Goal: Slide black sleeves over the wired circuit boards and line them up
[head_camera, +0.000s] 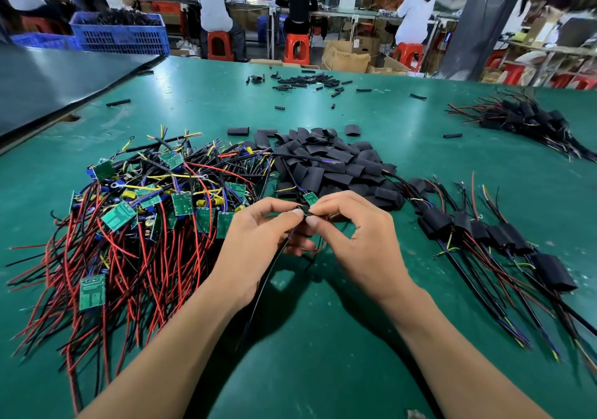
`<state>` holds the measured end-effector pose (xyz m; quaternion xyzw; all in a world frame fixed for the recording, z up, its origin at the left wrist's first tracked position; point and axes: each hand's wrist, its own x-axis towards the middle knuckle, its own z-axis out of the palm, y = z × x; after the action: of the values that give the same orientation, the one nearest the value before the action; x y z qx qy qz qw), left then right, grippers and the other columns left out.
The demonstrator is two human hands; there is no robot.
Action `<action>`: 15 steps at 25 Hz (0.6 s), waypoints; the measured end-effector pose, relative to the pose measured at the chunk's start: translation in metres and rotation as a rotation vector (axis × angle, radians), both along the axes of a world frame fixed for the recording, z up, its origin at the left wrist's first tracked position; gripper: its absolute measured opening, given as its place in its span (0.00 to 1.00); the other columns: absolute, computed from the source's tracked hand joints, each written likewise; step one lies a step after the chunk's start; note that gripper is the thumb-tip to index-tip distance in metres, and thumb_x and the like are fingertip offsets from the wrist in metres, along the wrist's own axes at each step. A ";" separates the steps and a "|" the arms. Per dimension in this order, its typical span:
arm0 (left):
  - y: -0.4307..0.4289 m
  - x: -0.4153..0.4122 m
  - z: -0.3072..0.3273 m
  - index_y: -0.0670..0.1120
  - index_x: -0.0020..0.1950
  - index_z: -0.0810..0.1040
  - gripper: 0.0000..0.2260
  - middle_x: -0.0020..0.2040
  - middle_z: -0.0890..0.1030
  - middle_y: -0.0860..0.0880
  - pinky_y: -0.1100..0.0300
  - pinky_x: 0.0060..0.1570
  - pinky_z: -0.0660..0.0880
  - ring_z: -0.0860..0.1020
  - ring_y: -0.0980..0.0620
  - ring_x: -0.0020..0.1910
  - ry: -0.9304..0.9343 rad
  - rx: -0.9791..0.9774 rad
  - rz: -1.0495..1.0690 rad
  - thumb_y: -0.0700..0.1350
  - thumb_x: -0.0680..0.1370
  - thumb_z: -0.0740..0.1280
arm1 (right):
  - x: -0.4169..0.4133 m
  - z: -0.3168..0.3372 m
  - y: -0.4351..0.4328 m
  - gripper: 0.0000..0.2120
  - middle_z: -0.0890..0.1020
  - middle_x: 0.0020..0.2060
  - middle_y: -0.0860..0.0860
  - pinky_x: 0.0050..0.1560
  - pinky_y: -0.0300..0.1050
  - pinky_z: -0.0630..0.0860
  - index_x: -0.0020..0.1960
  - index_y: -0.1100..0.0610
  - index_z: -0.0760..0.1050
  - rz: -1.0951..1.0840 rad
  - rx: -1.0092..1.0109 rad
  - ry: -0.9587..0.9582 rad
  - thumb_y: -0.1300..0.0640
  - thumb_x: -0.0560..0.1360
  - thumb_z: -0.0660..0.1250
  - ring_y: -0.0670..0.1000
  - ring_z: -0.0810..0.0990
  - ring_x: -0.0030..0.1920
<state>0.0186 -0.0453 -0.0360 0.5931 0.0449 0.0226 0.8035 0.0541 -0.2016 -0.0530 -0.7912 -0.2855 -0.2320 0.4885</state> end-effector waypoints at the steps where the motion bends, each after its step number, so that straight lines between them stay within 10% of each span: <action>1: 0.000 0.000 0.000 0.40 0.48 0.78 0.02 0.37 0.84 0.41 0.59 0.32 0.79 0.81 0.46 0.30 -0.002 0.000 0.010 0.36 0.79 0.66 | -0.001 0.001 0.000 0.03 0.83 0.44 0.44 0.50 0.35 0.75 0.45 0.56 0.83 0.011 0.008 0.016 0.63 0.73 0.75 0.45 0.81 0.47; 10: -0.003 -0.002 0.000 0.41 0.45 0.79 0.03 0.37 0.84 0.41 0.59 0.35 0.79 0.83 0.46 0.32 -0.062 0.008 0.088 0.34 0.77 0.68 | 0.000 0.000 -0.002 0.02 0.82 0.45 0.45 0.51 0.41 0.76 0.47 0.56 0.81 -0.013 -0.063 -0.073 0.61 0.74 0.73 0.45 0.81 0.48; 15: -0.006 0.000 -0.012 0.46 0.42 0.81 0.07 0.38 0.86 0.51 0.59 0.45 0.79 0.83 0.53 0.38 -0.203 0.423 0.283 0.35 0.74 0.73 | -0.001 -0.006 0.004 0.03 0.84 0.42 0.48 0.48 0.43 0.78 0.45 0.58 0.83 -0.137 -0.117 -0.089 0.61 0.72 0.72 0.47 0.82 0.43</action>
<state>0.0190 -0.0510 -0.0477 0.7302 0.0409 0.2027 0.6511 0.0530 -0.1976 -0.0587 -0.8251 -0.2651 -0.2827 0.4111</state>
